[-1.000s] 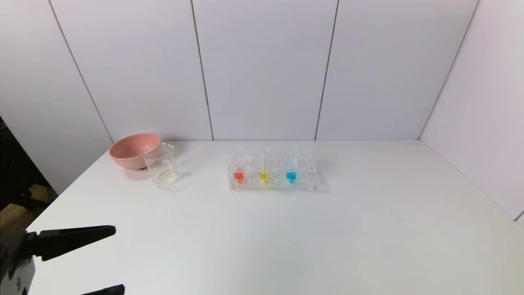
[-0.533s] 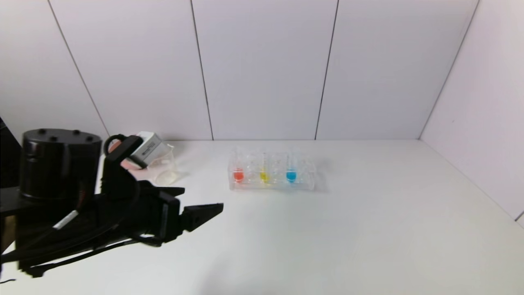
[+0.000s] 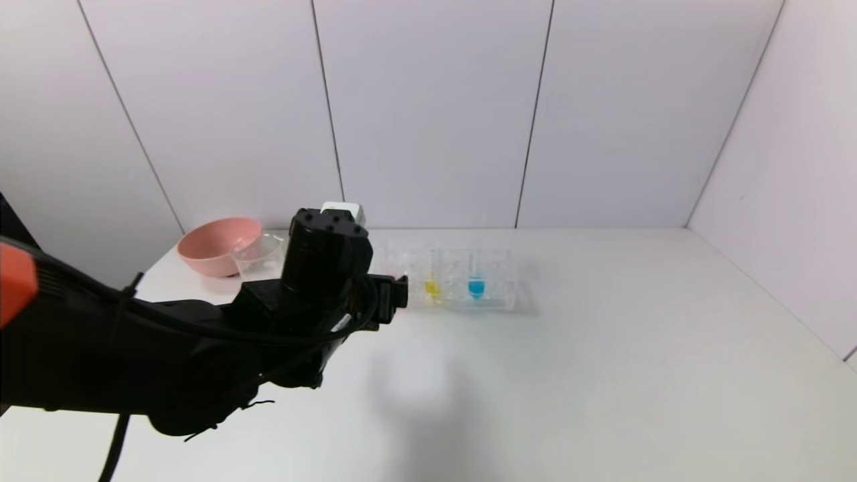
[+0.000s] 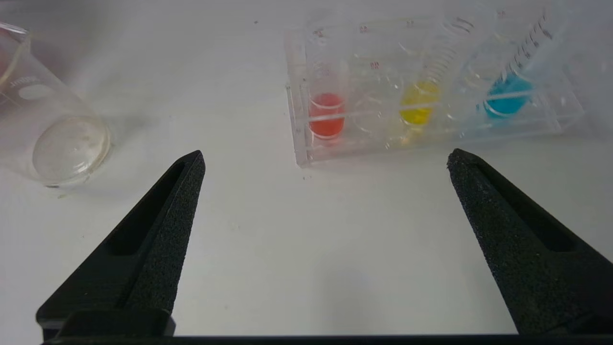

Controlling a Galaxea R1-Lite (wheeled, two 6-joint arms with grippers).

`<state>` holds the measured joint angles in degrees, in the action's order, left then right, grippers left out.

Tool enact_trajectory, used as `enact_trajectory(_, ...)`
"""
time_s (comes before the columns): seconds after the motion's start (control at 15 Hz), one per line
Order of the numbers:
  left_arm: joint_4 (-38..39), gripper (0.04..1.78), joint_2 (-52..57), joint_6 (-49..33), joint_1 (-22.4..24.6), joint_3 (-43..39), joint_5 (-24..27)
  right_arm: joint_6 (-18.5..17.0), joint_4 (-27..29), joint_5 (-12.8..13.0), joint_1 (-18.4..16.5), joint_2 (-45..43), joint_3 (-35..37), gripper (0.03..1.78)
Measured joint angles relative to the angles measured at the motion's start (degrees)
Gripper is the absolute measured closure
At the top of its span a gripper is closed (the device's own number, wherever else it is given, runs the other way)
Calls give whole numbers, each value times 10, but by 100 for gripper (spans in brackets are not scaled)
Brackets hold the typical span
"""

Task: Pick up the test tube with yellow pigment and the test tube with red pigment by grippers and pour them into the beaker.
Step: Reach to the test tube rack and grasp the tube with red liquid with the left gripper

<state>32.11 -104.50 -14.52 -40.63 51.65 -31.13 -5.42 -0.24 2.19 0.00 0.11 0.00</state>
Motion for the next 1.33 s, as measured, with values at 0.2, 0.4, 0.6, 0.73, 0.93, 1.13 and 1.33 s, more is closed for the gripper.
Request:
enact_trajectory(0.2, 76, 6, -54, 2, -2, 18, -32, 0, 0, 0, 0, 0, 0, 10)
enact_trajectory(0.4, 84, 6, -95, 5, 2, 47, -31, 0, 0, 0, 0, 0, 0, 10)
enact_trajectory(0.6, 84, 6, -134, 9, 17, 84, -33, 0, 0, 0, 0, 0, 0, 10)
enact_trajectory(0.73, 84, 6, -154, 13, 29, 104, -34, 0, 0, 0, 0, 0, 0, 10)
enact_trajectory(0.93, 85, 6, -174, 16, 42, 130, -29, 0, 0, 0, 0, 0, 0, 10)
enact_trajectory(1.13, 85, 6, -188, 15, 43, 146, -28, 0, 0, 0, 0, 0, 0, 10)
enact_trajectory(1.33, 85, 22, -192, 15, 43, 147, -27, 0, 0, 0, 0, 0, 0, 10)
